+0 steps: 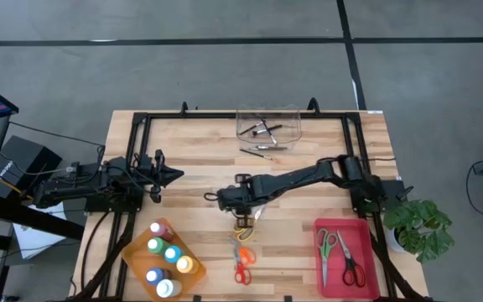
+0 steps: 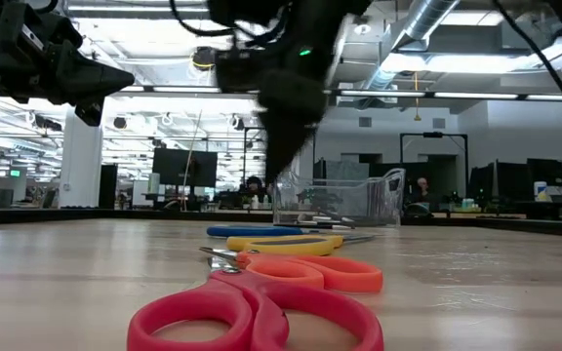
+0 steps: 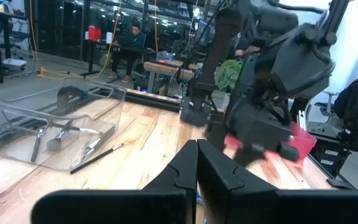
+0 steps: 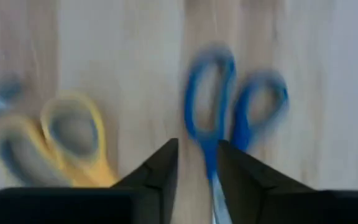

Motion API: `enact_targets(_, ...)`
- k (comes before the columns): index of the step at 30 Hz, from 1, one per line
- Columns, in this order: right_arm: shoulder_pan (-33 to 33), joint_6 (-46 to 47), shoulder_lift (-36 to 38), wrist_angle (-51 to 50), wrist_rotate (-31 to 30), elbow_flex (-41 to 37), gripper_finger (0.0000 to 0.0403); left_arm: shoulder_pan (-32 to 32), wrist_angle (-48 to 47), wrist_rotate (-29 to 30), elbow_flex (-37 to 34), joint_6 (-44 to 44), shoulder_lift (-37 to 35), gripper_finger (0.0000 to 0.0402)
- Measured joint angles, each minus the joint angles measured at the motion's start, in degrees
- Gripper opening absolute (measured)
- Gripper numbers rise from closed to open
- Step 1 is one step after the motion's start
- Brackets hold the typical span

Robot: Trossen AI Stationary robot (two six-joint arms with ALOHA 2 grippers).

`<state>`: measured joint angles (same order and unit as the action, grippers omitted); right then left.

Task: Pick & Place Paint Supplies
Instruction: Put the blue scissor into the red bin

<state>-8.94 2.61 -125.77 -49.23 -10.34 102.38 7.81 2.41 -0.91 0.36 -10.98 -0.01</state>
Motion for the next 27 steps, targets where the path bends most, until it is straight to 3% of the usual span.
enact_targets(5,1.8,-2.8,-4.3,8.4,3.3,0.1,0.0162,0.0,0.1,0.0,0.0,0.0,0.0,0.0)
enact_targets(11,3.3,-2.7,-7.3,9.2,6.3,0.4,0.0168,0.0,0.2,0.0,0.0,0.0,0.0,0.0)
enact_targets(15,3.3,-0.6,-8.1,7.4,6.5,0.6,0.0138,0.0,0.2,0.0,0.0,0.0,0.0,0.0)
enact_targets(21,3.5,1.8,-7.7,2.2,6.6,0.6,0.0019,0.0,0.2,0.0,0.0,0.0,0.0,0.0)
enact_targets(27,4.0,0.4,-7.7,1.2,7.4,0.5,0.0013,0.0,0.2,0.0,0.0,0.0,0.0,0.0)
